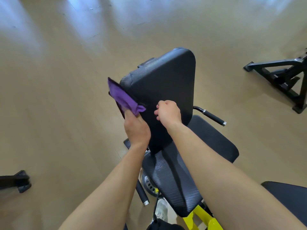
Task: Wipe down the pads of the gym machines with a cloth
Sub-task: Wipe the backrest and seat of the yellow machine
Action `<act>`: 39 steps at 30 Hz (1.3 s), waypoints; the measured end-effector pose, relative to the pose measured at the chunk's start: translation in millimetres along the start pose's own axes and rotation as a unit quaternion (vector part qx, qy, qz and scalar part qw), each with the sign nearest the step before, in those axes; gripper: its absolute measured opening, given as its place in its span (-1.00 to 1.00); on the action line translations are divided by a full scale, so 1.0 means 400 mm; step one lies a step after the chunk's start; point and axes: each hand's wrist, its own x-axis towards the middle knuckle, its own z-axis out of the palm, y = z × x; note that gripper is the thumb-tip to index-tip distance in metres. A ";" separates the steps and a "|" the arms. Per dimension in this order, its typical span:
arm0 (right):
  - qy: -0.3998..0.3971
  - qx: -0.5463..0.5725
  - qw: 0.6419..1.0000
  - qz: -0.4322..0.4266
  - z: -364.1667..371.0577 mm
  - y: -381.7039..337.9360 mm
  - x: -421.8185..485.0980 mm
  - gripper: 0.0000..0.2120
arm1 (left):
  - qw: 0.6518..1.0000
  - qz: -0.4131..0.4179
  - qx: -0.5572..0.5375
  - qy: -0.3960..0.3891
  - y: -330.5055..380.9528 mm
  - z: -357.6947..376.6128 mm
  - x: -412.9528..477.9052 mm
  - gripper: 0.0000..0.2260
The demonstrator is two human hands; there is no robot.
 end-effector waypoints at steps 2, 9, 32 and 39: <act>0.001 0.002 1.000 -0.001 0.002 0.008 0.004 -0.66 | 0.998 -0.062 0.029 0.001 -0.005 0.011 -0.025 -0.76; 0.009 0.040 0.999 0.008 0.023 0.039 -0.010 -0.72 | 0.981 -0.091 0.117 -0.123 -0.055 -0.019 -0.062 -0.74; 0.064 0.096 0.950 -0.291 0.094 -0.025 0.031 -0.48 | 0.946 0.253 0.167 -0.113 0.290 -0.147 0.156 -0.77; 0.174 -0.123 0.972 -0.099 0.177 0.191 0.198 -0.62 | 0.930 0.286 0.194 -0.128 0.276 -0.047 0.217 -0.67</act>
